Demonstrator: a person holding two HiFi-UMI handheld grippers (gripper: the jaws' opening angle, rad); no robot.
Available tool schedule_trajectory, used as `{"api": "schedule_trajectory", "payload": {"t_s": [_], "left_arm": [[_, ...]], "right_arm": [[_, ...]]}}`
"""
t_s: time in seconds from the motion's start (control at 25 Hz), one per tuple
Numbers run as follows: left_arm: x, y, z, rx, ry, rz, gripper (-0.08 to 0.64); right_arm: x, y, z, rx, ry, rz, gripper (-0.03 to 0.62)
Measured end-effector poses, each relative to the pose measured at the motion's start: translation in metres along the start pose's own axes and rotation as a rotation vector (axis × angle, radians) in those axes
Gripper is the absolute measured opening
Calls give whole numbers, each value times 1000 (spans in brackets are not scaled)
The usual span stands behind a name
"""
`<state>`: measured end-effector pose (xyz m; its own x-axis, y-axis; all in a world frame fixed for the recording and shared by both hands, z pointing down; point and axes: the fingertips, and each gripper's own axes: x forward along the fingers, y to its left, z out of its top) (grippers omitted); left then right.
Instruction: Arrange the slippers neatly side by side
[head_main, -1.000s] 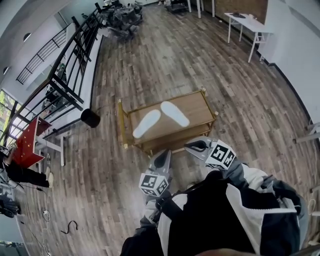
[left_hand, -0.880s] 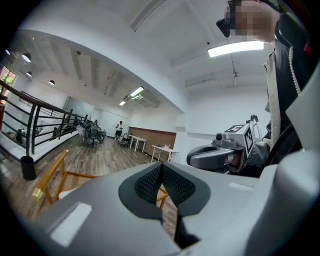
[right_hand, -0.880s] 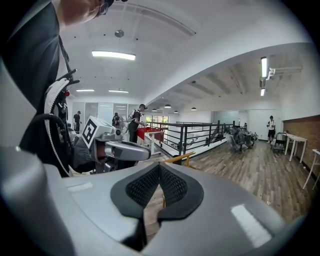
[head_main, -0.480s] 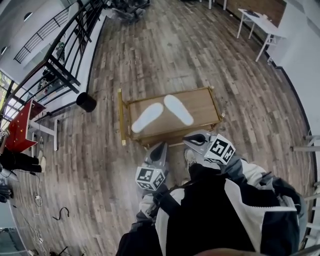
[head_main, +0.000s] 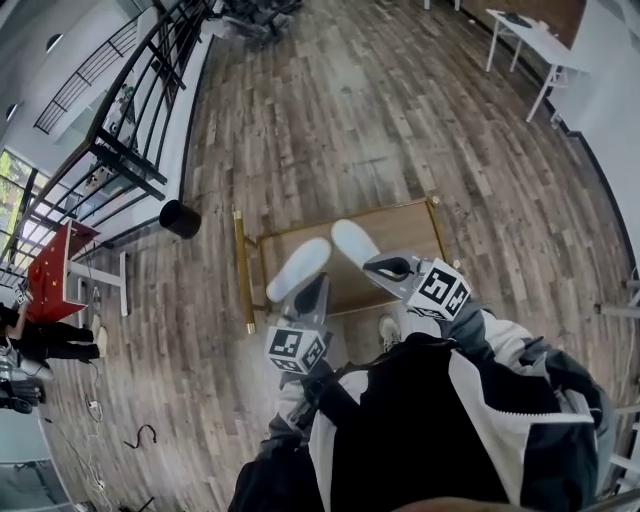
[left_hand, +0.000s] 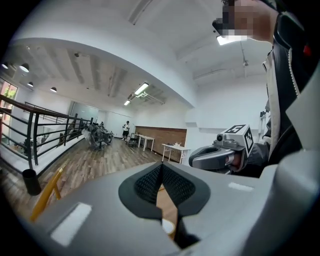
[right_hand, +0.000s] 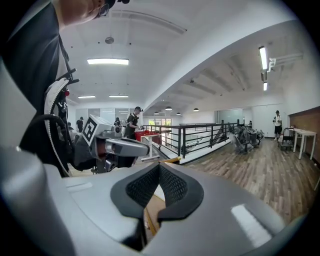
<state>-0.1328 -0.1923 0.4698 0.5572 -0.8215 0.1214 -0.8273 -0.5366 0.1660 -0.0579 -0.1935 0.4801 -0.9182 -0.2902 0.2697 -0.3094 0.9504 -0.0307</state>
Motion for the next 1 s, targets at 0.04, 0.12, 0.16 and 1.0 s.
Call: {"api": "schedule_trajectory", "payload": {"t_s": [0.04,0.12,0.16,1.0], "left_arm": [[10,3,3,7,2,0,14],[28,5,6,21,7,-4,14],[36,4,6,27,10,-7,14],[79,10,4,56,91,9,14]], "right_arm": [[0,-11,1,3,-7,-3,5],[-1,-29,2,13,-20,0,5],[-2,-37,1,18,-24,4,5],[2,-81,0,61,-83,45,5]]}}
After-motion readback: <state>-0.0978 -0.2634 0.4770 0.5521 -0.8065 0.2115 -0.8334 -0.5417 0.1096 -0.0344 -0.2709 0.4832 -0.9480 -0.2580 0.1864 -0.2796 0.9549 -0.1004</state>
